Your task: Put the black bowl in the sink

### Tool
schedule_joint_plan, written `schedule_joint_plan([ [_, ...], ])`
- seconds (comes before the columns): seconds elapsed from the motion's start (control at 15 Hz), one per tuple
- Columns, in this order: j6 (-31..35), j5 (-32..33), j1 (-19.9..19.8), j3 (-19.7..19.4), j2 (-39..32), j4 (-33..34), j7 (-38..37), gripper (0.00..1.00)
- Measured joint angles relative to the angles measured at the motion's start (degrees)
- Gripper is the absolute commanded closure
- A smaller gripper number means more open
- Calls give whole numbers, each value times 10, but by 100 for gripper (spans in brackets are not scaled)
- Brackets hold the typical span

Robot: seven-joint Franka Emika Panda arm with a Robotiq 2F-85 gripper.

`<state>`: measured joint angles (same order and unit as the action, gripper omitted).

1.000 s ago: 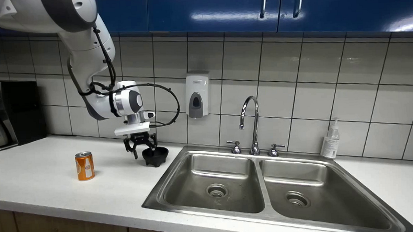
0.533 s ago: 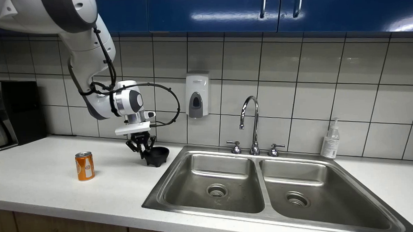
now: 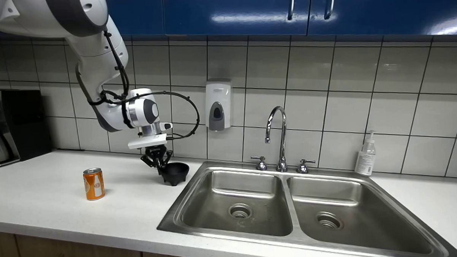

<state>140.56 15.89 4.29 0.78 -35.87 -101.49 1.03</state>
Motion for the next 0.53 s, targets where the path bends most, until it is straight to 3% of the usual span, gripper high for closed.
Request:
schedule_joint_plan([
  [0.53,6,0,0,-8,37,0,0,98],
])
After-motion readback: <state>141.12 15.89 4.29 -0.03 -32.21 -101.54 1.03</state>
